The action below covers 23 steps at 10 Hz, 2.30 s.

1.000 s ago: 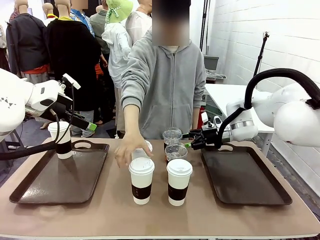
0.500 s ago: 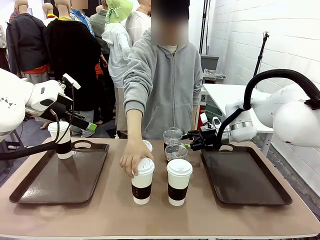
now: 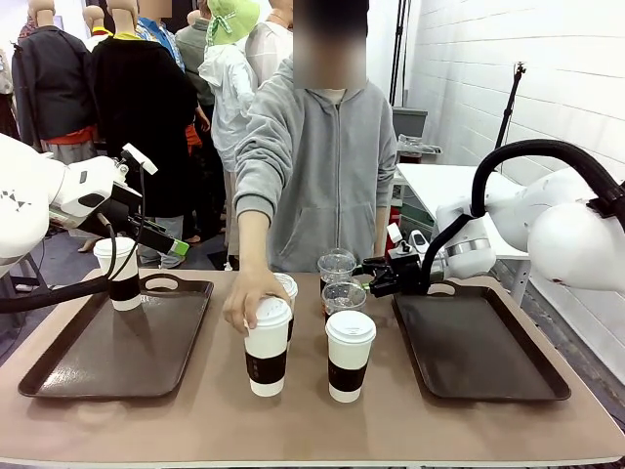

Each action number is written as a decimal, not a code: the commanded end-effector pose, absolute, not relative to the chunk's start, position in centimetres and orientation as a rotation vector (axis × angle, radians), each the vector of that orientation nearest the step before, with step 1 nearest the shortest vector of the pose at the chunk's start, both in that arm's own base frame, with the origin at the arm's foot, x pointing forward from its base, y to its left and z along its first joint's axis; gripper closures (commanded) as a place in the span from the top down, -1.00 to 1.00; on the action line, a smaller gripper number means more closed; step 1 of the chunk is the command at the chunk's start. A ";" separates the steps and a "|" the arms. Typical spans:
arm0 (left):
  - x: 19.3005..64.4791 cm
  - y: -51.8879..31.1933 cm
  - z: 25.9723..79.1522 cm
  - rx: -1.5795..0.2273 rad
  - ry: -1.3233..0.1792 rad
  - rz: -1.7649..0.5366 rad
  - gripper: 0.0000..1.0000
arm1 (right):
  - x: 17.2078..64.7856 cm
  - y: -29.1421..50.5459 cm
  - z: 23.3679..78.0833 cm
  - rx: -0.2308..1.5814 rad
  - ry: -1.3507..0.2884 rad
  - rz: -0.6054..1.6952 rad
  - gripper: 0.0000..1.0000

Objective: Distribute the coffee onto the tray.
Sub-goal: Pick up one iced Americano and place it on the right Handle tray.

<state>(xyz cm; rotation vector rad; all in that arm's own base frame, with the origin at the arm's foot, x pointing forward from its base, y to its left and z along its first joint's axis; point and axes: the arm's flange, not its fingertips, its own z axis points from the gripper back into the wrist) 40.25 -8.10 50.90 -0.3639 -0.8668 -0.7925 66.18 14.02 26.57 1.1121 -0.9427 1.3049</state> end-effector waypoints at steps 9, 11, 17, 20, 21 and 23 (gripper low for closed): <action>40.3 -7.9 50.7 -0.369 -0.864 -0.791 1.00 | 68.1 16.0 25.0 1.177 -0.853 1.335 1.00; 40.3 -7.9 50.7 -0.369 -0.864 -0.791 1.00 | 68.3 16.4 24.9 1.186 -0.842 1.343 1.00; 40.3 -7.9 50.7 -0.369 -0.864 -0.791 1.00 | 69.3 17.9 24.6 1.210 -0.815 1.353 1.00; 40.3 -7.9 50.7 -0.369 -0.864 -0.791 1.00 | 69.6 18.5 24.6 1.255 -0.785 1.354 1.00; 40.3 -7.9 50.7 -0.369 -0.864 -0.791 1.00 | 69.6 18.5 24.6 1.256 -0.766 1.351 1.00; 40.3 -7.9 50.7 -0.369 -0.864 -0.791 1.00 | 69.6 18.5 24.6 1.249 -0.777 1.354 0.28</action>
